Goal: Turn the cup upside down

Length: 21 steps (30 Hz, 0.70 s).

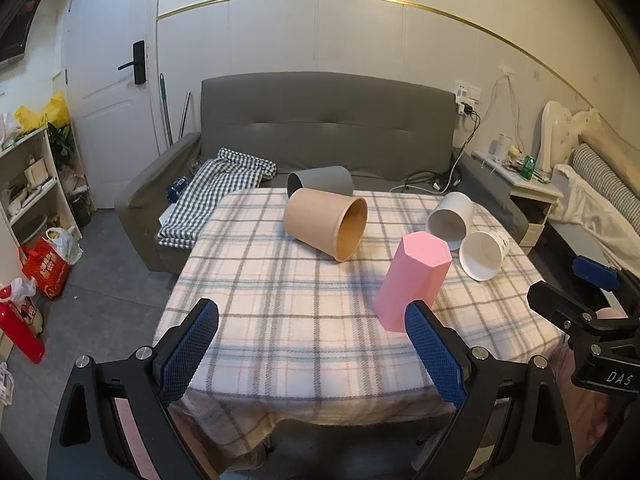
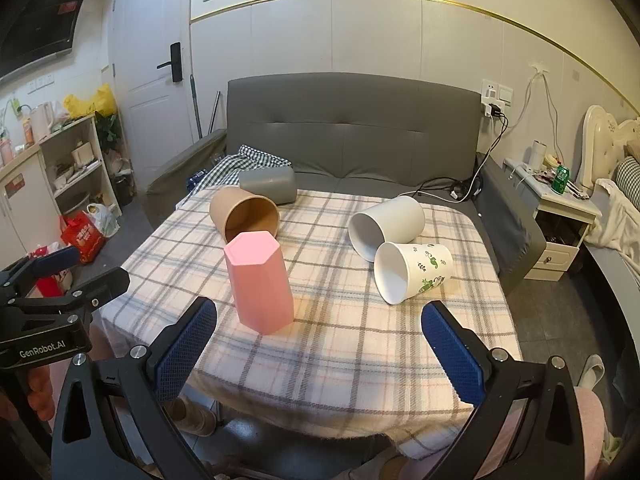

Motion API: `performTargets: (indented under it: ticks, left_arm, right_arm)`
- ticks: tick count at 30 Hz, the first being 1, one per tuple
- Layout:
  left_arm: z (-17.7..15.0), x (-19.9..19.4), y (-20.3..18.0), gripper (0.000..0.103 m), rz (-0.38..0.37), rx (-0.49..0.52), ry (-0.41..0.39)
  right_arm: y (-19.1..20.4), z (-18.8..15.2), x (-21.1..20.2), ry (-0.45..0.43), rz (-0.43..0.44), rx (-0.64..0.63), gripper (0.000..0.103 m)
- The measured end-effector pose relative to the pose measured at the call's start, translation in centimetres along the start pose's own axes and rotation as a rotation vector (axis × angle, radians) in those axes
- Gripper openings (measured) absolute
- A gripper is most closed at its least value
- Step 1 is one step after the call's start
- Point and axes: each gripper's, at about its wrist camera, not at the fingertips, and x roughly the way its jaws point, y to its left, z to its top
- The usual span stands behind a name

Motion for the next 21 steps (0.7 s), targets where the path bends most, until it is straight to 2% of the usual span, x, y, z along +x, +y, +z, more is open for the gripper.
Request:
performTargets:
  ticks: [21]
  left_arm:
    - [-0.04, -0.02, -0.09, 0.097, 0.003, 0.003, -0.001]
  right_arm:
    - [0.21, 0.03, -0.07, 0.003, 0.002, -0.002, 0.103]
